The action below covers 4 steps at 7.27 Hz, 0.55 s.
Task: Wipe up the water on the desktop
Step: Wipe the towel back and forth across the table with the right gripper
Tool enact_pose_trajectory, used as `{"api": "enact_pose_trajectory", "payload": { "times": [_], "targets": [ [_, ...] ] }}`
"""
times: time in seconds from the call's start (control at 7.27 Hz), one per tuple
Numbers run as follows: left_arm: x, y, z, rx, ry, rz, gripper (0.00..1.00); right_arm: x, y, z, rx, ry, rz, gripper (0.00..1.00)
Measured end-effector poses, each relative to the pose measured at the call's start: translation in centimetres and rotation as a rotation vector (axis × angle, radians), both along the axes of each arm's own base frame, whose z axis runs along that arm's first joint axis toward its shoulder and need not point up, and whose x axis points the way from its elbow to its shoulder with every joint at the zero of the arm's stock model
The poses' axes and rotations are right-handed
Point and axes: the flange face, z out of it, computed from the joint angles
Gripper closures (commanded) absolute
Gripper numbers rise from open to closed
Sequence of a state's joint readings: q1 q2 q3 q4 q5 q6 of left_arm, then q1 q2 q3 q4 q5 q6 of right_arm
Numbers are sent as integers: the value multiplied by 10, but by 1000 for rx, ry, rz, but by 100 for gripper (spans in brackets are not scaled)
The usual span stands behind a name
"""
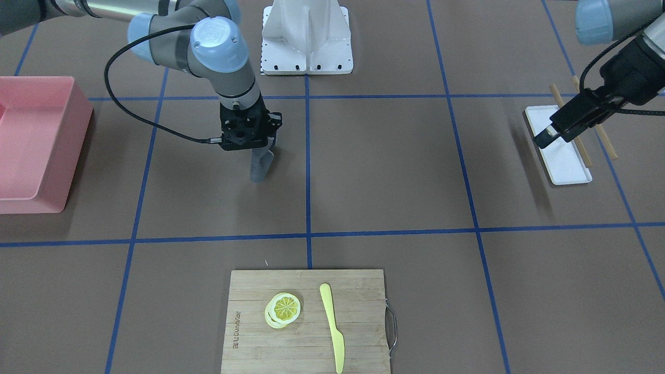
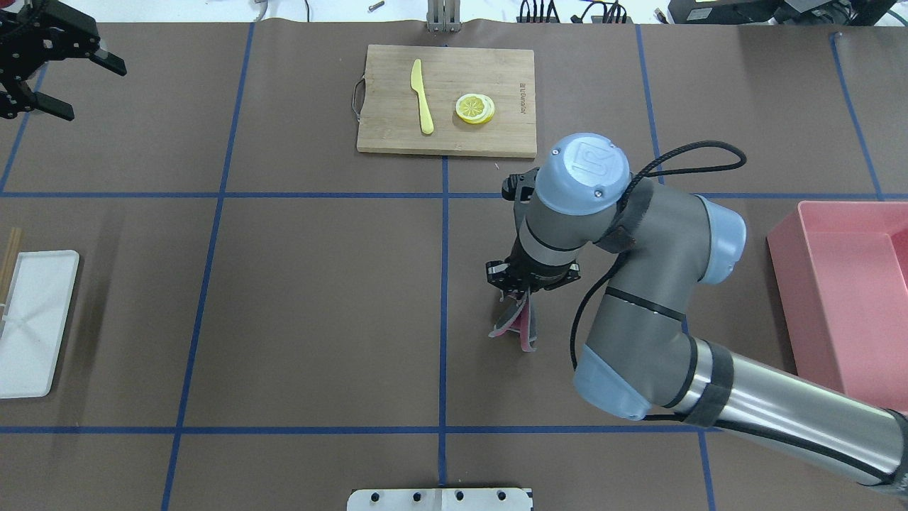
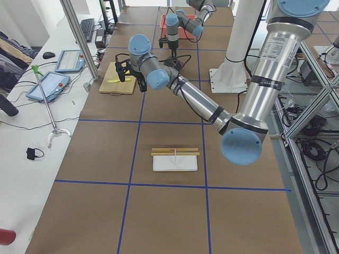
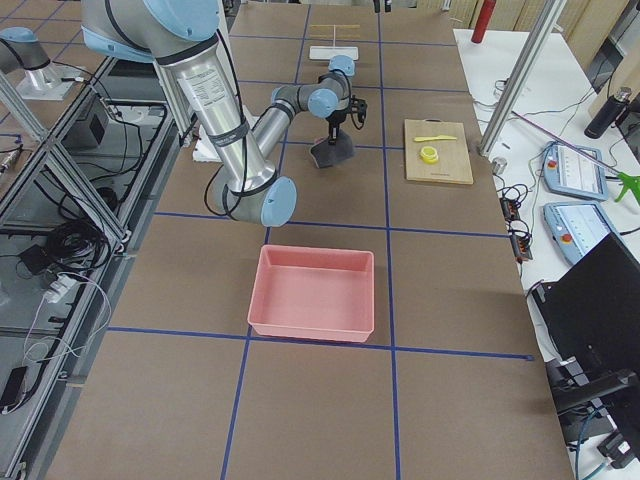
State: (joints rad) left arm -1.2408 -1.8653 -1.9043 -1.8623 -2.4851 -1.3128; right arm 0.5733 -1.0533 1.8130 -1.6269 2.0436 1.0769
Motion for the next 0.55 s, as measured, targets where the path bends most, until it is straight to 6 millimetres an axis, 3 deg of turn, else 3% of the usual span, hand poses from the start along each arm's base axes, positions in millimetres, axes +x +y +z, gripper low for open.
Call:
{"api": "enact_pose_trajectory", "payload": {
  "times": [0.14,0.28,0.41,0.55],
  "targets": [
    [-1,0,0,0,0,-2,3,47,-2,37,20,13,-35,100],
    [-1,0,0,0,0,-2,3,78,-3,62,31,22,-64,100],
    [-2,0,1,-1,0,-3,3,81,-3,66,37,23,-80,100],
    [-2,-1,1,-2,0,-3,3,58,-3,48,24,8,-73,100]
  ]
}}
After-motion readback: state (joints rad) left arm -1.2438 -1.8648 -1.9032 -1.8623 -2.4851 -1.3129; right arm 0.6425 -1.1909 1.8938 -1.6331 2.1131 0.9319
